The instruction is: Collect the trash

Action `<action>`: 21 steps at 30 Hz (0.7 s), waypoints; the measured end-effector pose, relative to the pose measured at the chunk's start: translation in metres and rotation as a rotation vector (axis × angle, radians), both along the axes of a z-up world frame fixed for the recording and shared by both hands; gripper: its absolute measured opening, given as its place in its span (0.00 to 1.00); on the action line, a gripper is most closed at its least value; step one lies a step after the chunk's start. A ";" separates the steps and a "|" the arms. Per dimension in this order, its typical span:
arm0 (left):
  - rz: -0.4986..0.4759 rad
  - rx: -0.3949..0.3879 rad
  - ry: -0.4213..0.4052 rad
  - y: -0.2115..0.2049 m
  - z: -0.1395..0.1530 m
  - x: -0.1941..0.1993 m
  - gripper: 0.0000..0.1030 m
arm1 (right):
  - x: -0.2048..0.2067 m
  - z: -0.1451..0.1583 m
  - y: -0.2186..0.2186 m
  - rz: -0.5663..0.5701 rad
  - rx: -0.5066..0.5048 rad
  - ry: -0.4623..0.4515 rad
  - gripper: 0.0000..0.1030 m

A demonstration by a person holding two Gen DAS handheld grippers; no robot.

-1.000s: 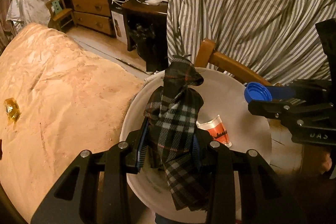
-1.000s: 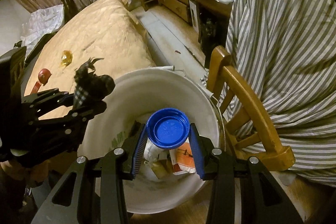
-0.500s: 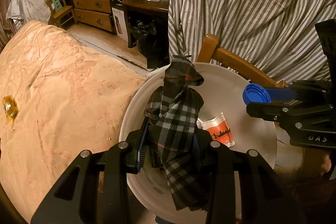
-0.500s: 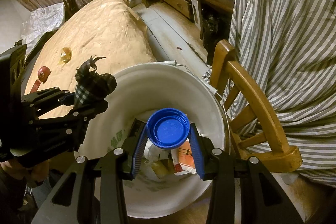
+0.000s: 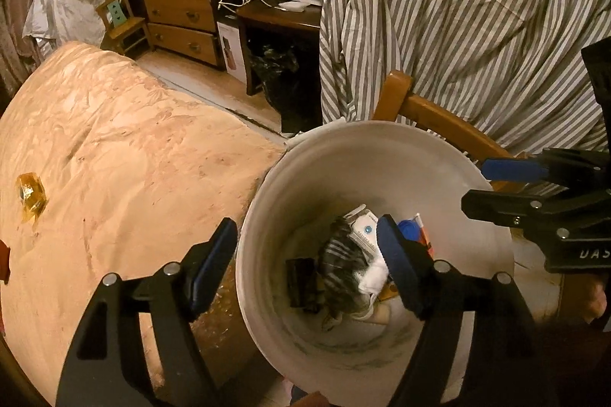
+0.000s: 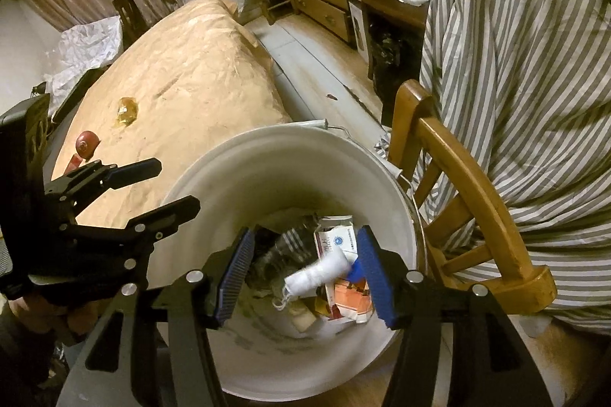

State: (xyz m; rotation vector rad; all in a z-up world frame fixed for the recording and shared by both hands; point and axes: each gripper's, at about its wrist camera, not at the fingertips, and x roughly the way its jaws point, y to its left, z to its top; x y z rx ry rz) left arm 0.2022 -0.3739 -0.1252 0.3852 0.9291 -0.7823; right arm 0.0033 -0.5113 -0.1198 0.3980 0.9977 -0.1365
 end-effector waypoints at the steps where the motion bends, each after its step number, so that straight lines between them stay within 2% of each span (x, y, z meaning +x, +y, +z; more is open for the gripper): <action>1: 0.000 -0.001 -0.001 0.001 0.001 0.000 0.70 | 0.000 0.001 0.002 0.001 0.001 -0.002 0.56; 7: 0.001 -0.025 -0.037 0.009 0.013 -0.009 0.76 | -0.009 0.009 0.010 0.000 -0.006 -0.030 0.57; 16: 0.026 -0.093 -0.096 0.048 0.037 -0.021 0.93 | -0.039 0.037 0.034 -0.016 -0.080 -0.129 0.69; 21: 0.050 -0.142 -0.161 0.082 0.052 -0.035 0.94 | -0.071 0.057 0.058 -0.037 -0.154 -0.217 0.76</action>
